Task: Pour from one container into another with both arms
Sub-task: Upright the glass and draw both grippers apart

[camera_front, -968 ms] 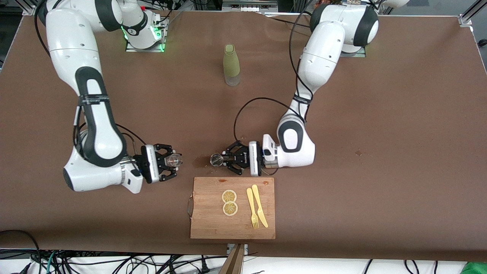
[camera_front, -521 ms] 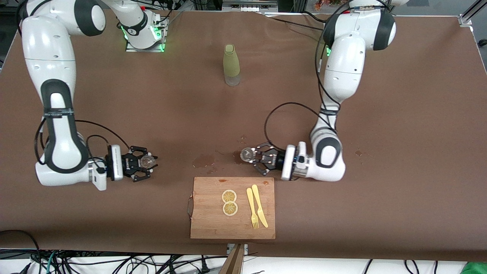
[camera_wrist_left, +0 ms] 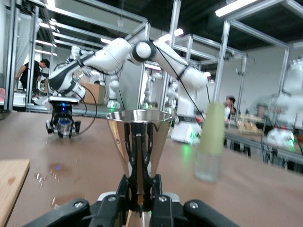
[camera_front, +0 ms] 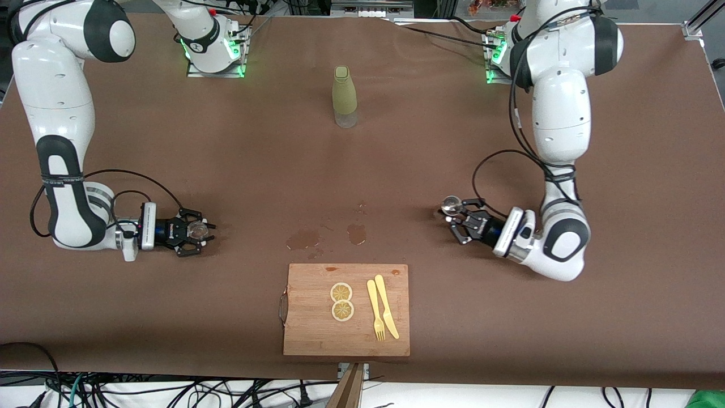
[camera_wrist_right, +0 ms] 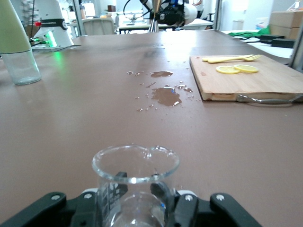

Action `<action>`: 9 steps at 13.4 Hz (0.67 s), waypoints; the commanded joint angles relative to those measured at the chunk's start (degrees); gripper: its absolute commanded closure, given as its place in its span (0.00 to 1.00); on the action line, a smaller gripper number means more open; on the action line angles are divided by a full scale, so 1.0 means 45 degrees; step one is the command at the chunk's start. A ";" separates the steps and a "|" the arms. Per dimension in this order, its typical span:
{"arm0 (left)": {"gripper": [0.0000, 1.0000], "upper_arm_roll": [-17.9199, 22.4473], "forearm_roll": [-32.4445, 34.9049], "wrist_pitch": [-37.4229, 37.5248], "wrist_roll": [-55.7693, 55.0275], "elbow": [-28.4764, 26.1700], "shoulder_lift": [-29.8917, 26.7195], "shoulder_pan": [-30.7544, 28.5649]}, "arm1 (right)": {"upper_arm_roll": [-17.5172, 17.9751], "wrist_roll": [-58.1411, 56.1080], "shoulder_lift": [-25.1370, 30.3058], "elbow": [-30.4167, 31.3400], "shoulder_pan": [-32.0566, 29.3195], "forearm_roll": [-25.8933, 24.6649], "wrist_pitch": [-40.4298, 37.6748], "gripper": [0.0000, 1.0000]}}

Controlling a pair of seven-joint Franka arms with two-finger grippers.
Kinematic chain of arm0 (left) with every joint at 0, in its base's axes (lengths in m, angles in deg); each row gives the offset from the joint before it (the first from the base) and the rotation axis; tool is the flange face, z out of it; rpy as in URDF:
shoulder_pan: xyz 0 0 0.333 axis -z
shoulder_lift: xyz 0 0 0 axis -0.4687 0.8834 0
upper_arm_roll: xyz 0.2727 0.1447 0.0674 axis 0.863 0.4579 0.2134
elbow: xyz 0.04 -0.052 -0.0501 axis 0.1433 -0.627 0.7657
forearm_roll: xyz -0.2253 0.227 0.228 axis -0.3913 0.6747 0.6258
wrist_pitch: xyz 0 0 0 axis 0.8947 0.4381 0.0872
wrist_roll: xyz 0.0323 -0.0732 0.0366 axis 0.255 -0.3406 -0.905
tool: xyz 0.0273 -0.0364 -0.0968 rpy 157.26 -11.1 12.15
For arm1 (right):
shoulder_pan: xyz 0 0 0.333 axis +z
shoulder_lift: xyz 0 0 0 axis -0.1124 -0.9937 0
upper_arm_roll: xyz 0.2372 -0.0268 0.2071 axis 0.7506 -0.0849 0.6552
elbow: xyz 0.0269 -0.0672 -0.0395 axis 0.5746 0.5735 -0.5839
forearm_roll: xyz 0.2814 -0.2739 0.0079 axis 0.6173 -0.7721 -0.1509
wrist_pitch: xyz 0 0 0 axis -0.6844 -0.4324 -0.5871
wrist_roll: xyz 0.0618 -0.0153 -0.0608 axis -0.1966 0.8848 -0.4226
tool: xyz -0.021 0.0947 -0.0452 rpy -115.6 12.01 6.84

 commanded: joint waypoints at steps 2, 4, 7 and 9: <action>1.00 0.0862 0.1172 0.0328 0.3084 -0.0198 -0.0175 -0.0695 | 0.0146 -0.0875 0.0091 0.0534 -0.0475 0.0374 -0.0097 0.66; 1.00 0.0863 0.1986 0.0484 0.4413 -0.0217 -0.0136 -0.0989 | 0.0146 -0.1149 -0.0007 0.0767 -0.0553 0.0587 -0.0175 0.66; 1.00 0.0863 0.2713 0.0466 0.5724 -0.0704 -0.0155 -0.1360 | 0.0146 -0.1307 -0.0085 0.0964 -0.0573 0.0901 -0.0156 0.63; 1.00 0.0863 0.3568 0.0485 0.7050 -0.0764 -0.0155 -0.1749 | 0.0127 -0.1307 -0.0144 0.0964 -0.0573 0.1114 -0.0155 0.53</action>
